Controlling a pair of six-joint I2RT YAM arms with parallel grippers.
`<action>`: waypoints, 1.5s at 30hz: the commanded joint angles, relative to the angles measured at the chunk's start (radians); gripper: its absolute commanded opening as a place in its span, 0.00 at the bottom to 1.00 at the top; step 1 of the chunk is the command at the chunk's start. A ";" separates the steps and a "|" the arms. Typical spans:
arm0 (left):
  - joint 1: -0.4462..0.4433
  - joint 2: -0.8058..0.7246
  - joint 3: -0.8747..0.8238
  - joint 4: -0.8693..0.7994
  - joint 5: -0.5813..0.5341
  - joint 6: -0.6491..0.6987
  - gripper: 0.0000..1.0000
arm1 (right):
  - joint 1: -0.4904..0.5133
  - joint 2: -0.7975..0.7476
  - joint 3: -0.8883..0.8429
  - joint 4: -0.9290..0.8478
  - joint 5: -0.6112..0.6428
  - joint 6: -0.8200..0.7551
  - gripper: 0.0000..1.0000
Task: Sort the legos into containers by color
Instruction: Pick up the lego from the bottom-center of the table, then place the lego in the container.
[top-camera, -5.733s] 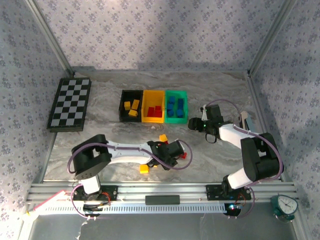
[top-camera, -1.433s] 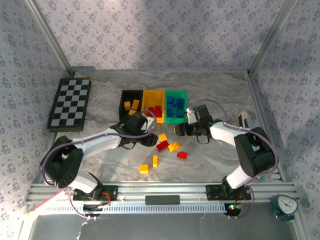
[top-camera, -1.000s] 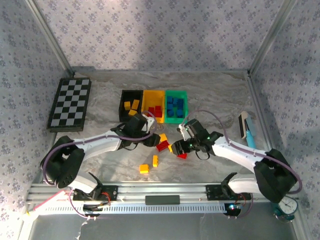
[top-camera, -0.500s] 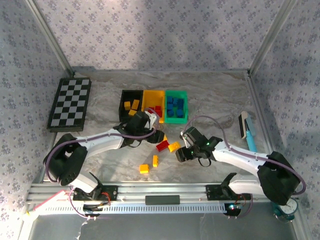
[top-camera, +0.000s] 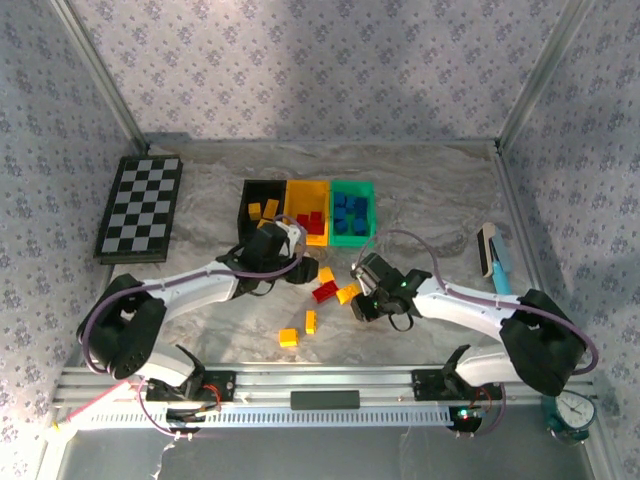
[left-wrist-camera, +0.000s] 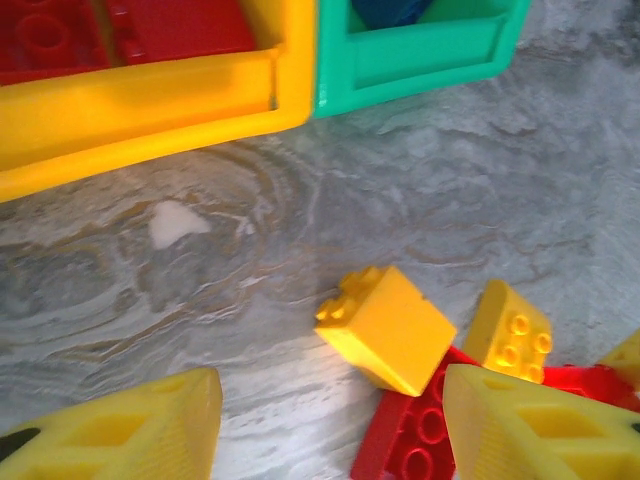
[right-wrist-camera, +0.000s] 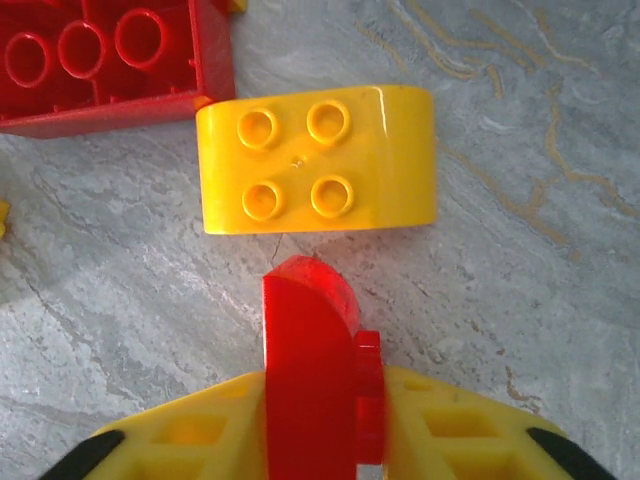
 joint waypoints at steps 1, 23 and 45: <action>0.022 -0.044 -0.028 -0.002 -0.040 -0.015 0.60 | 0.004 0.002 0.048 -0.039 0.024 -0.013 0.25; 0.072 -0.207 -0.207 -0.021 -0.067 -0.098 0.58 | -0.098 0.352 0.581 0.109 0.022 -0.077 0.25; -0.013 -0.175 -0.113 -0.110 0.052 0.046 0.61 | -0.139 0.504 0.721 0.192 0.012 -0.063 0.57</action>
